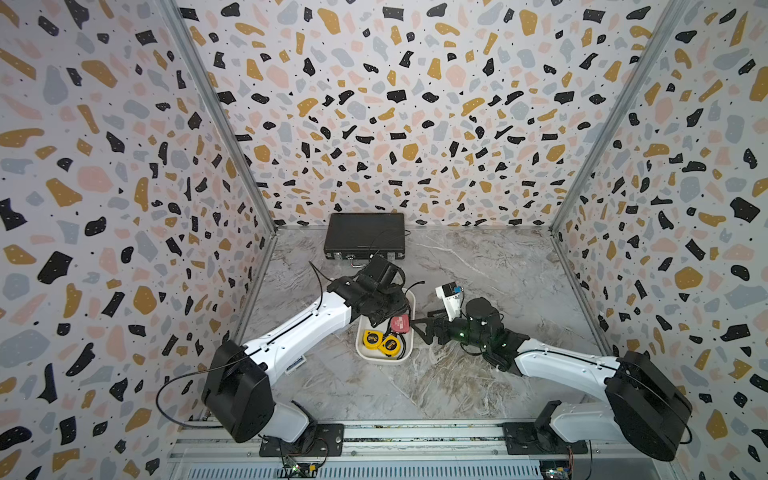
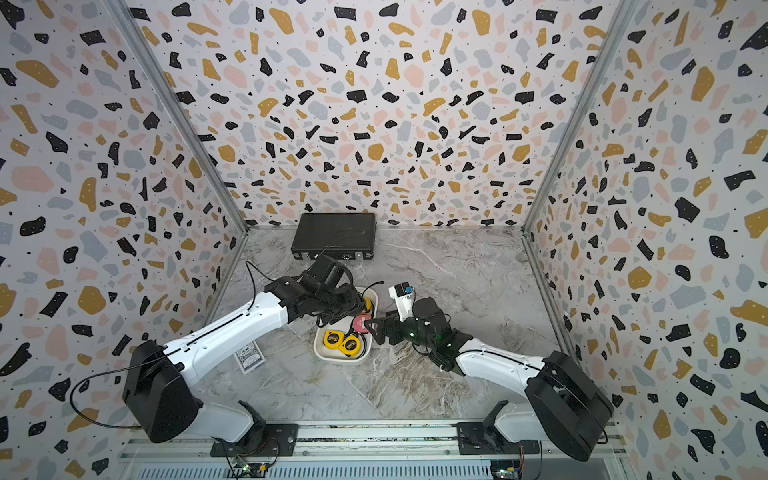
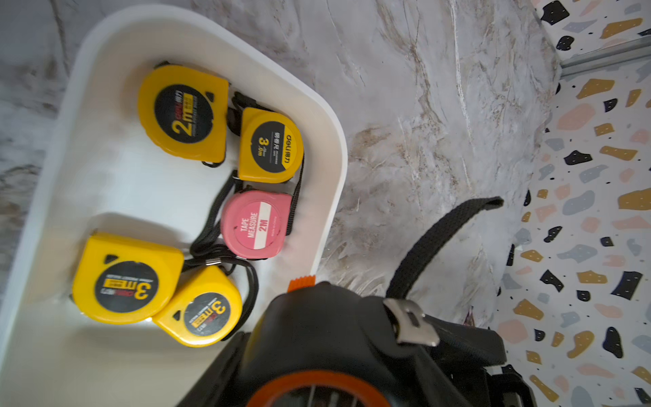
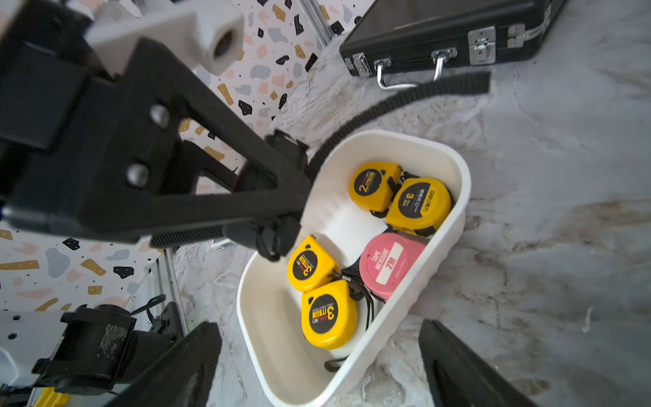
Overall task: Take the tape measure out of the storage box
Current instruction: Place the tape measure at the center of the board.
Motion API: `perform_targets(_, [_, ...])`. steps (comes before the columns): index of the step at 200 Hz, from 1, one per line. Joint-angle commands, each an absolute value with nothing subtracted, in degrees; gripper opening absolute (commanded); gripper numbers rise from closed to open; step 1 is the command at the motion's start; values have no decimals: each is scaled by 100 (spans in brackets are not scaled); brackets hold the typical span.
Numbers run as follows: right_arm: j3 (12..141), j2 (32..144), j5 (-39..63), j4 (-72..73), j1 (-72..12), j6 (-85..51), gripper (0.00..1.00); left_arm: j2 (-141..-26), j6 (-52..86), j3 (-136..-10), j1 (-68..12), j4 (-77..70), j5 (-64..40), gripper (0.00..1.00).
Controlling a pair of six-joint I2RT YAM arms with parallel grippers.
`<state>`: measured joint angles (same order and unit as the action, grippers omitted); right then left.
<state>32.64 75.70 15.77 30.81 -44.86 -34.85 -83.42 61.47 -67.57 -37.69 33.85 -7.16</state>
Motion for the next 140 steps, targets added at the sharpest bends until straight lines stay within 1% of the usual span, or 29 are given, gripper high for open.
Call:
perform_targets(1, [3195, 7640, 1410, 3992, -4509, -3664, 94, -8290, 6566, -6624, -3852, 2715, -1044, 0])
perform_targets(56, [3305, 8059, 1749, 4616, -4509, -3910, 95, -8100, 6794, -6242, -3968, 2117, -1115, 0])
perform_targets(115, [3244, 8241, 1706, 4991, -4509, -4059, 88, -7710, 7084, -5626, -4012, 1075, -1183, 0])
perform_targets(140, [3242, 8332, 1694, 5196, -4509, -4138, 84, -7527, 7356, -5284, -4017, 302, -1214, 0])
